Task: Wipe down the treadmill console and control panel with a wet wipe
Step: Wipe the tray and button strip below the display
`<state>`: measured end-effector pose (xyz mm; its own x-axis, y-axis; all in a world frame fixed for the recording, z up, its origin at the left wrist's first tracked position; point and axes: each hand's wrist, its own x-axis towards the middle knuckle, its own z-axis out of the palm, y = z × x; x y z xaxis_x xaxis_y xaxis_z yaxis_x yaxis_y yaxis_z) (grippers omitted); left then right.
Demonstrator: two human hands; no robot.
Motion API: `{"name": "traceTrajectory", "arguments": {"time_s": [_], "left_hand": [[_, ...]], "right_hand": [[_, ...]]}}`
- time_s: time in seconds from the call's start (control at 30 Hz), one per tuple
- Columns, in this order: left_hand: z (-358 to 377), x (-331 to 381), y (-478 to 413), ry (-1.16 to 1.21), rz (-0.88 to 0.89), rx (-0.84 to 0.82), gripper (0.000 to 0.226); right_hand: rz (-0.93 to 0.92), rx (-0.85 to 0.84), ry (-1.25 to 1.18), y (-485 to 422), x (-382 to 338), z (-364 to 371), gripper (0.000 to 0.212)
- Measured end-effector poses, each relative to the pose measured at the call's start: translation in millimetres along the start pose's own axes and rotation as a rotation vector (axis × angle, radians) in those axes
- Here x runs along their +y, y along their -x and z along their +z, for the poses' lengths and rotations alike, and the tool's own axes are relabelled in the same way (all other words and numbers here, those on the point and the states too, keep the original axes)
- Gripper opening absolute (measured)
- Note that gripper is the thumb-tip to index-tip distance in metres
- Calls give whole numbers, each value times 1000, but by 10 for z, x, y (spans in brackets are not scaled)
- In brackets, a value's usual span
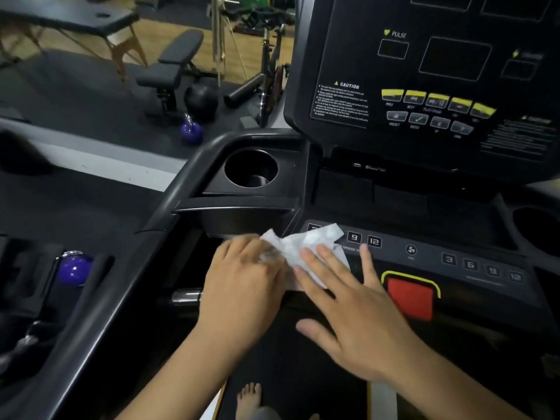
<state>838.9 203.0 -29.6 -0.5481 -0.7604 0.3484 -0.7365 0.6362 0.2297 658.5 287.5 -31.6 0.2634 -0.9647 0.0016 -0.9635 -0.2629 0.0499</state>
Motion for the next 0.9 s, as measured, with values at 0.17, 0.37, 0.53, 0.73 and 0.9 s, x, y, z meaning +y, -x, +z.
{"name": "traceTrajectory", "arguments": {"time_s": [0.17, 0.37, 0.53, 0.73, 0.9], "left_hand": [[180, 87, -50, -61, 112, -1, 39], [196, 43, -172, -111, -40, -229, 58], [92, -49, -135, -77, -47, -434, 80], [77, 42, -121, 70, 70, -250, 75], [371, 114, 113, 110, 159, -213, 63]], "right_hand": [[92, 18, 9, -236, 58, -53, 68], [329, 140, 52, -308, 178, -67, 70], [158, 500, -133, -302, 144, -169, 40], [14, 297, -74, -470, 198, 40, 47], [91, 136, 26, -159, 36, 173, 61]]}}
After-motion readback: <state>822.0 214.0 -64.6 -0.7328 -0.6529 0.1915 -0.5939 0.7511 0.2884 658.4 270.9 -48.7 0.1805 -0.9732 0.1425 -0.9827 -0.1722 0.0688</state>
